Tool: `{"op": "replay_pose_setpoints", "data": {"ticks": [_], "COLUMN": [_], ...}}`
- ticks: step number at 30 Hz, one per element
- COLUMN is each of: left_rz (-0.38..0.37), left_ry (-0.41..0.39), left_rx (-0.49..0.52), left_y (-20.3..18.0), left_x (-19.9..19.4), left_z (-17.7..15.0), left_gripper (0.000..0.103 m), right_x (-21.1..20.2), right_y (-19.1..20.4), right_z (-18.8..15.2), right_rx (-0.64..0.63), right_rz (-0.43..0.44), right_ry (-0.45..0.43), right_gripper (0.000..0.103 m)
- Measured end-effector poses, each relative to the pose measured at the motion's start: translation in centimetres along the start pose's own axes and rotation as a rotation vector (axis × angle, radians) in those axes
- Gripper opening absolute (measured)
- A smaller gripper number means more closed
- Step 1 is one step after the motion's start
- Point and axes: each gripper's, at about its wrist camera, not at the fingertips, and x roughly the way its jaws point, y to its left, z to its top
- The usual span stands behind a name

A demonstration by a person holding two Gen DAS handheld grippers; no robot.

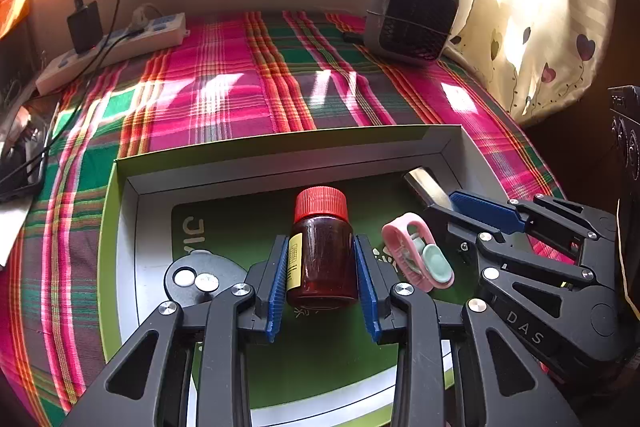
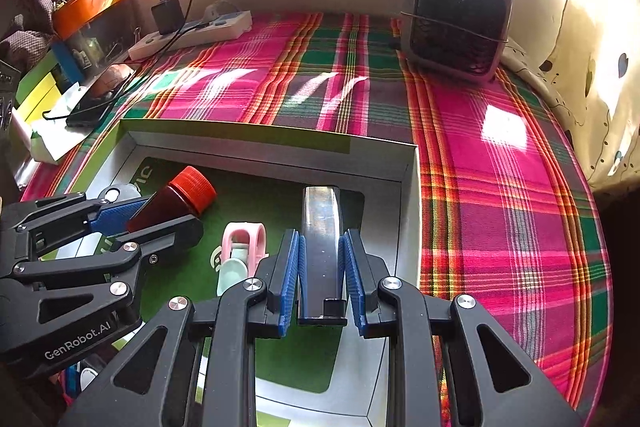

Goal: Organize rigid objects
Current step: 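Lower and open the left tool in the tray while the right tool releases the grey bar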

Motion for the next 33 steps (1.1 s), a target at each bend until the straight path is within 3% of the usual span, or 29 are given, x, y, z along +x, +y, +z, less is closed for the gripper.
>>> {"op": "replay_pose_setpoints", "data": {"ticks": [33], "left_rz": [0.025], "left_ry": [-0.020], "left_rx": [0.001], "left_y": [-0.5], "left_x": [-1.2], "left_z": [-0.6], "left_gripper": [0.036], "right_x": [-1.3], "right_y": [-0.4], "right_z": [-0.3], "right_rx": [0.037], "right_rz": [-0.001], "right_ry": [-0.042], "right_gripper": [0.025]}}
